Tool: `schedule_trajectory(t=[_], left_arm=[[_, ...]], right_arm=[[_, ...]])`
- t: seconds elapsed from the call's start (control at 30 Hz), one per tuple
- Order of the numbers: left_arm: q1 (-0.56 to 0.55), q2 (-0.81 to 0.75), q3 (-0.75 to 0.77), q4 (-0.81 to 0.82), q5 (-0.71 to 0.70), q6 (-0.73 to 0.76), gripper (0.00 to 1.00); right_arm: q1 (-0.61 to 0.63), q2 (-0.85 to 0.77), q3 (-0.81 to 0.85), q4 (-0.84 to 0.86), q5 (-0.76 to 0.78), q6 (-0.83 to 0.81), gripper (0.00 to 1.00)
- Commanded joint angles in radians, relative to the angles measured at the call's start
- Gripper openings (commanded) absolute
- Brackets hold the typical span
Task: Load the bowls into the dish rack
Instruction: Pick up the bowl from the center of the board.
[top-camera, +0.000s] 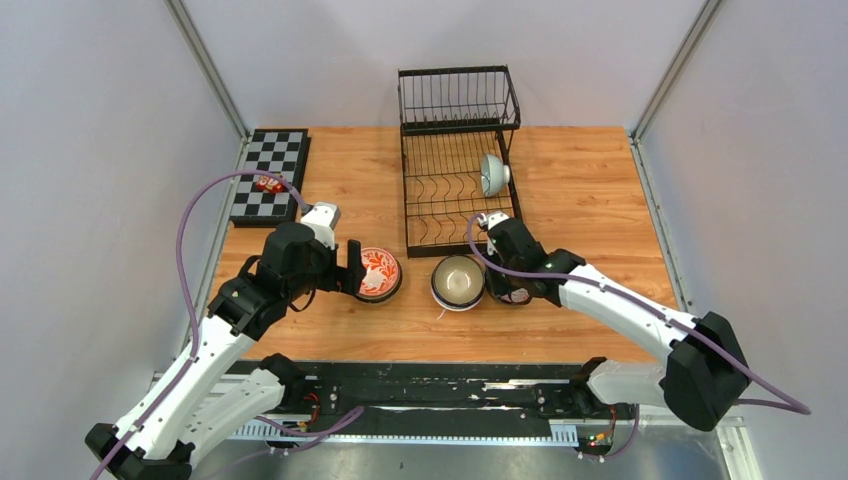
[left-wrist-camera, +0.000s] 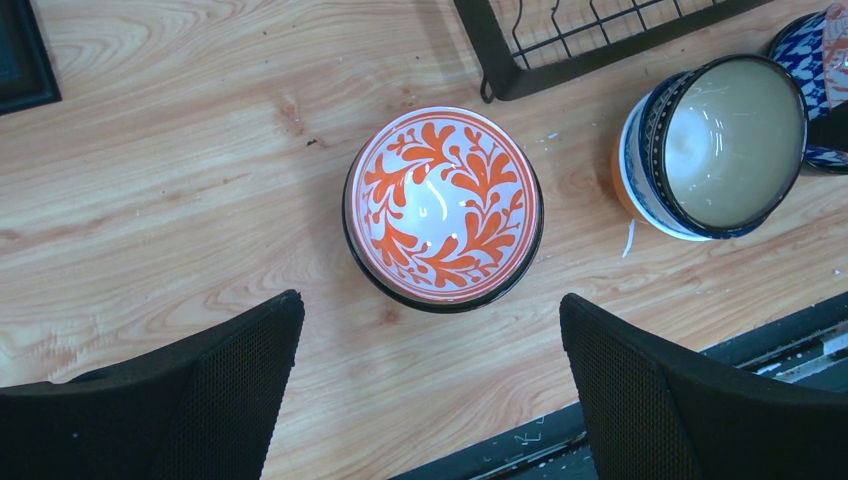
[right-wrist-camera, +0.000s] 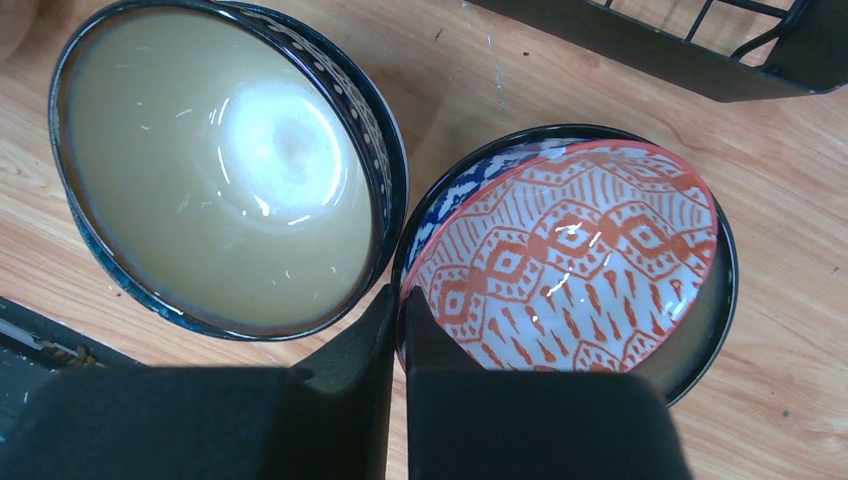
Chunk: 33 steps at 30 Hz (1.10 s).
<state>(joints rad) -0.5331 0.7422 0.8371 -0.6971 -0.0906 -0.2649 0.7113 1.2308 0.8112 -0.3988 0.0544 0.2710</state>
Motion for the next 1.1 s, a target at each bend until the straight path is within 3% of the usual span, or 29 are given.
schedule_trajectory(t=[0.0,0.67,1.07], left_arm=[[0.002,-0.003,-0.011,0.015,0.0,0.006,1.0],[0.002,0.079,0.111,0.025,0.167,-0.005,1.0],[0.002,0.16,0.234,-0.02,0.252,0.009,1.0]], right_arm=[[0.008,-0.045,-0.016,-0.022,0.025,-0.006,0.03],[0.074,-0.205,0.049,-0.096,0.097,-0.105,0.03],[0.343,-0.2,0.193,-0.173,0.294,-0.234,0.03]])
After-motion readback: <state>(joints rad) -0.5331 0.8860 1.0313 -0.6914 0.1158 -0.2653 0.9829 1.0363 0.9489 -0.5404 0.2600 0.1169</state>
